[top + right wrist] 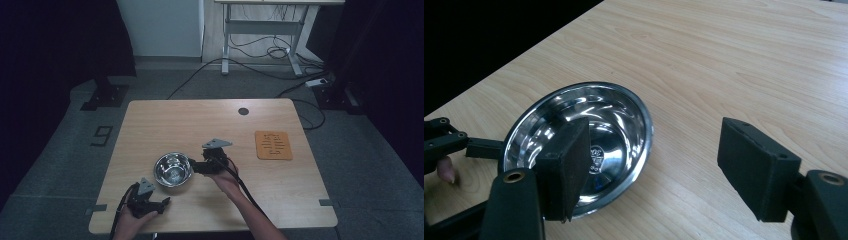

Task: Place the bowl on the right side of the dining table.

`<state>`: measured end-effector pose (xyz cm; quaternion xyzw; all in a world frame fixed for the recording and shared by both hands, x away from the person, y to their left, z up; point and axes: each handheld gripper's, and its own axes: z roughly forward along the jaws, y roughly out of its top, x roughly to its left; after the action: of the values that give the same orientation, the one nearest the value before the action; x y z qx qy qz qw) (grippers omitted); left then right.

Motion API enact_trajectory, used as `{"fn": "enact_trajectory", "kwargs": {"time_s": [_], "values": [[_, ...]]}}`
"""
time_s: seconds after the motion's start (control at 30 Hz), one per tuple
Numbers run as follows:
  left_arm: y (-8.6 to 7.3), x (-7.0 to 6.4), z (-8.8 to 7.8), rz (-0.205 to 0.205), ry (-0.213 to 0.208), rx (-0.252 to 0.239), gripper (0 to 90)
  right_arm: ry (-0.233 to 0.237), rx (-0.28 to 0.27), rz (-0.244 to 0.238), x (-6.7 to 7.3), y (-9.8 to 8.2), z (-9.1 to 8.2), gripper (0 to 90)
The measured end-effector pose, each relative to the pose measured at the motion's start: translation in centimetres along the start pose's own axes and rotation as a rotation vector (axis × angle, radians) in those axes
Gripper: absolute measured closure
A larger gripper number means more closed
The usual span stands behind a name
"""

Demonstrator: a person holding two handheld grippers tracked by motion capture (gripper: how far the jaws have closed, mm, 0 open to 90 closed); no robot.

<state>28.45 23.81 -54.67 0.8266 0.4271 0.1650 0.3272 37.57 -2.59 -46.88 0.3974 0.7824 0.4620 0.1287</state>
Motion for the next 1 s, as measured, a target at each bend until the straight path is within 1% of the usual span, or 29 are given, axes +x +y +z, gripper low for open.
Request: {"fn": "enact_trajectory", "kwargs": {"time_s": [0.2,0.43,0.47,0.53,0.57,0.63,0.8,0.83,1.0], "values": [[0.0,0.0,0.0,0.0,0.0,0.001,12.4,0.004,0.013,-0.007,0.4,0.1,0.7,29.5],[0.0,0.0,0.0,-0.001,0.0,0.0,12.4,0.006,0.034,-0.011,0.9,0.3,1.9,29.5],[0.0,0.0,0.0,0.0,0.0,0.001,12.5,0.002,0.045,-0.013,1.0,0.3,2.4,29.4],[0.0,0.0,0.0,0.0,0.0,-0.001,12.5,0.0,0.052,-0.012,1.1,0.3,2.5,29.5],[0.0,0.0,0.0,0.0,0.0,0.0,12.4,-0.001,0.072,-0.017,1.1,0.3,3.1,29.4],[0.0,0.0,0.0,-0.001,0.0,0.0,12.5,-0.001,0.077,-0.017,1.1,0.2,3.3,29.5],[0.0,0.0,0.0,-0.001,0.0,-0.001,12.4,-0.004,0.113,-0.016,1.1,0.0,4.4,29.4],[0.0,0.0,0.0,-0.001,0.0,-0.002,12.4,-0.009,0.125,-0.017,0.9,-0.2,4.9,29.5],[0.0,0.0,0.0,-0.001,0.0,-0.002,12.4,-0.005,0.143,-0.011,0.8,-0.4,5.4,29.5]]}}
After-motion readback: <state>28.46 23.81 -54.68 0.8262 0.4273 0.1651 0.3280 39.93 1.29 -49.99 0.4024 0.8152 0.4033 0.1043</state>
